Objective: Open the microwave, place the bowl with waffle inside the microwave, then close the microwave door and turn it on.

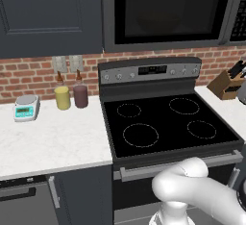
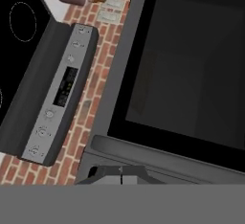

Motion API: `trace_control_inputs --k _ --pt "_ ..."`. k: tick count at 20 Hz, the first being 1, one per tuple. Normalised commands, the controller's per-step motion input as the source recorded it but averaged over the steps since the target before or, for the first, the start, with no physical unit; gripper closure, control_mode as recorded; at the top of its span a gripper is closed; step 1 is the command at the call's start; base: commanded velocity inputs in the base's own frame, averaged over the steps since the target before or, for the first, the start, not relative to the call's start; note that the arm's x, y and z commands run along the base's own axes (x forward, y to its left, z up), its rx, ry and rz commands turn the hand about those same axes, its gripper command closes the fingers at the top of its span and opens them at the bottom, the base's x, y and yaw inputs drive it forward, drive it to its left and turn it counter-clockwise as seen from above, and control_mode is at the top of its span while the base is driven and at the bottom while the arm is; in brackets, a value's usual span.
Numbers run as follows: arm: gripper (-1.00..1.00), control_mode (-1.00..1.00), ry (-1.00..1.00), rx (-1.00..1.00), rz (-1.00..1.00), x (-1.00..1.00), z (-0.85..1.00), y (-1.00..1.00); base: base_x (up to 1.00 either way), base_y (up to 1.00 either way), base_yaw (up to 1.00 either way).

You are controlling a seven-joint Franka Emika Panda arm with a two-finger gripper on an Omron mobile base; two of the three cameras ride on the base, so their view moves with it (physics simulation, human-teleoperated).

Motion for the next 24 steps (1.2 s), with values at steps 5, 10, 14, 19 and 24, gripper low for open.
trace_control_inputs --k 5,10,14,19,24 --pt "1.00 -1.00 0.00 0.00 -0.01 0.32 0.00 0.18 0.00 0.00 0.00" --pt "1.00 -1.00 0.00 0.00 -0.01 0.45 0.00 0.00 0.00 0.00 0.00" --pt "1.00 -1.00 0.03 0.00 -0.04 0.42 -0.01 -0.02 0.00 0.00 0.00" --pt "1.00 -1.00 0.04 0.00 -0.06 0.38 -0.11 -0.12 0.00 0.00 0.00" --pt "1.00 -1.00 0.04 0.00 -0.09 0.28 -0.20 -0.33 0.00 0.00 0.00"
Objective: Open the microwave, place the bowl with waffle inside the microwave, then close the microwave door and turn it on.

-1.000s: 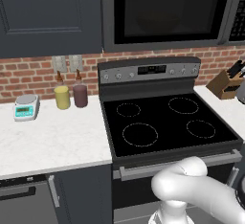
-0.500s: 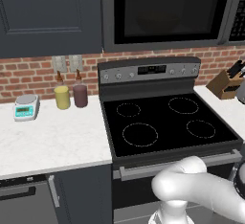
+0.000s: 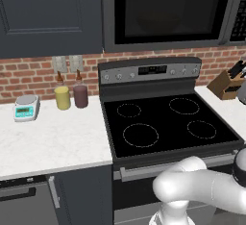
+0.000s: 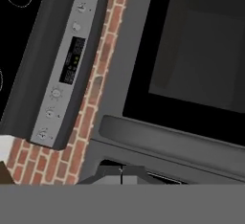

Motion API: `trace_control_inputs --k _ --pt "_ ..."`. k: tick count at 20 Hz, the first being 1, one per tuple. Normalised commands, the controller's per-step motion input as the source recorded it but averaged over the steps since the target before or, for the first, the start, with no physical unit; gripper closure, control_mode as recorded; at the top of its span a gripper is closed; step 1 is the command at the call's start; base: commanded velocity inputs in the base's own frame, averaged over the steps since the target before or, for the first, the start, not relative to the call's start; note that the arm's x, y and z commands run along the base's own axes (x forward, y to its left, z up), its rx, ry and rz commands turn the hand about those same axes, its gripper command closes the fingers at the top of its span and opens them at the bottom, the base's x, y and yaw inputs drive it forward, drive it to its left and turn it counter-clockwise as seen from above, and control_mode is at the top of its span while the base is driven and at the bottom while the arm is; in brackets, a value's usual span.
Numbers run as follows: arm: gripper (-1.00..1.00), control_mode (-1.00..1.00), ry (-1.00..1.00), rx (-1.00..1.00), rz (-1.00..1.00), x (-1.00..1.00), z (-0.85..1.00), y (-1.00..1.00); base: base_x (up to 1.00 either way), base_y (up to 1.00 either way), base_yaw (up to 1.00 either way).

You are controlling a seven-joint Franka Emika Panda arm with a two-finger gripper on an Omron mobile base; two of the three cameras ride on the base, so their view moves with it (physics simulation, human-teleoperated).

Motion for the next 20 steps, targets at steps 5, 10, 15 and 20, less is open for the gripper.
trace_control_inputs --k 5,10,15,20 --pt "1.00 -1.00 0.00 0.00 -0.06 0.20 -0.05 -0.13 0.00 0.00 0.00" --pt "1.00 -1.00 0.00 0.03 -0.01 0.24 0.00 0.00 0.00 0.00 0.00" --pt "1.00 -1.00 0.00 0.04 0.00 0.26 0.00 -0.07 0.00 0.00 0.00" --pt "1.00 -1.00 0.00 0.08 -0.01 0.18 0.00 -0.24 0.00 0.00 0.00"
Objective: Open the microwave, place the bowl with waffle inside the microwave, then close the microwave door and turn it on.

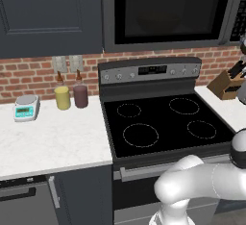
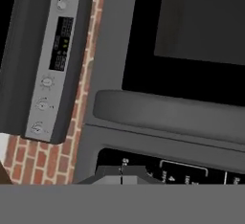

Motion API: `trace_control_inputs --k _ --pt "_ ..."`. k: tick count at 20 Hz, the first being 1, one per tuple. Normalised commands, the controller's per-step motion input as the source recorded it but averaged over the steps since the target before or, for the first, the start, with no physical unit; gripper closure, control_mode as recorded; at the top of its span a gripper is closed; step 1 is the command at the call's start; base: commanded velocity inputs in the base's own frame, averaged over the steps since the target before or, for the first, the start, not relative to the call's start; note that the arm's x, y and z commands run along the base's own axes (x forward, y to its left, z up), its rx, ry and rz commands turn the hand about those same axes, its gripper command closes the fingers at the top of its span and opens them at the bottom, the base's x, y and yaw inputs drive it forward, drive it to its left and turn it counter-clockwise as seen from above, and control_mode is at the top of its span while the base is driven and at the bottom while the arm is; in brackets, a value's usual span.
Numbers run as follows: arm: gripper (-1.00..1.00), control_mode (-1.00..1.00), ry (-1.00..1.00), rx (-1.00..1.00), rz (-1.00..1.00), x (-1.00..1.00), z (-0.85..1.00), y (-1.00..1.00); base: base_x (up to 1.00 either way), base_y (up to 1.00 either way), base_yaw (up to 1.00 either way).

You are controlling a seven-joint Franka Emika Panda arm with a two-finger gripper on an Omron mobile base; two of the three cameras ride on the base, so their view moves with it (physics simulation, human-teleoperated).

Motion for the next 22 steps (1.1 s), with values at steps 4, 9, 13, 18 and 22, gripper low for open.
trace_control_inputs --k 4,9,13,18,22 --pt "1.00 -1.00 0.00 0.10 0.00 0.12 0.01 -0.19 0.00 0.00 0.00" --pt "1.00 -1.00 0.00 0.08 0.00 0.19 0.00 -0.01 0.00 0.00 0.00" --pt "1.00 -1.00 0.00 0.07 0.00 0.38 0.00 -0.02 0.00 0.00 0.00" --pt "1.00 -1.00 0.00 0.07 0.00 0.37 0.00 -0.02 0.00 0.00 0.00" --pt "1.00 -1.00 0.00 0.07 0.00 0.42 0.00 -0.13 0.00 0.00 0.00"
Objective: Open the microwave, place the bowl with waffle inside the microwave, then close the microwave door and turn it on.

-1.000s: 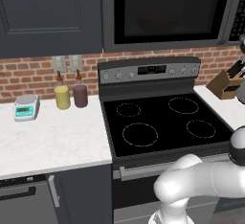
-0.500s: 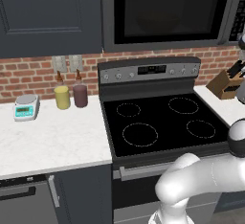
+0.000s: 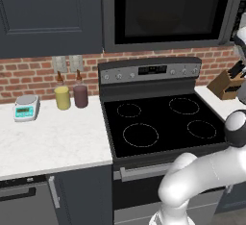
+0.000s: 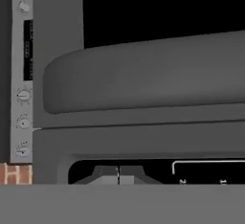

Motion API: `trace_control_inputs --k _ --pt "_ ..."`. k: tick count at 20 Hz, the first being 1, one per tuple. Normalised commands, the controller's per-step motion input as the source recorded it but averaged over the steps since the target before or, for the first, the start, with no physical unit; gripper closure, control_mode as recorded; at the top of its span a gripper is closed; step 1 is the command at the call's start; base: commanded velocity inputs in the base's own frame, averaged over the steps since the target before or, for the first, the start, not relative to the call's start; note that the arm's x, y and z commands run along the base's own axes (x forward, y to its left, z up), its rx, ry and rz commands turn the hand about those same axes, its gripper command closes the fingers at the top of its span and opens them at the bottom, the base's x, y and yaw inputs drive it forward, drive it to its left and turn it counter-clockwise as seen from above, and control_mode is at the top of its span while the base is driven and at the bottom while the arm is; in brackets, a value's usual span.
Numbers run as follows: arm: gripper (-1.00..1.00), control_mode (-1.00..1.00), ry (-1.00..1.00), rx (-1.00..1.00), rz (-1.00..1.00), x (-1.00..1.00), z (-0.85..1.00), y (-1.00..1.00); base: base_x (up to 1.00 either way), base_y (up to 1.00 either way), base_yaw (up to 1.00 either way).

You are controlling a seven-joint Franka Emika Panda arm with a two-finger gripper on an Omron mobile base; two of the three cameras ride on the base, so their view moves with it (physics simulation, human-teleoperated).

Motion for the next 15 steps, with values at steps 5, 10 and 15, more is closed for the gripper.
trace_control_inputs --k 5,10,15 --pt "1.00 -1.00 0.00 0.07 0.00 0.48 -0.04 -0.22 0.00 0.00 0.00" --pt "1.00 -1.00 -0.06 0.04 0.00 0.46 -0.39 -0.20 0.00 0.00 0.00" --pt "1.00 -1.00 -0.46 0.00 0.02 -0.37 -0.99 0.01 0.00 0.00 0.00"
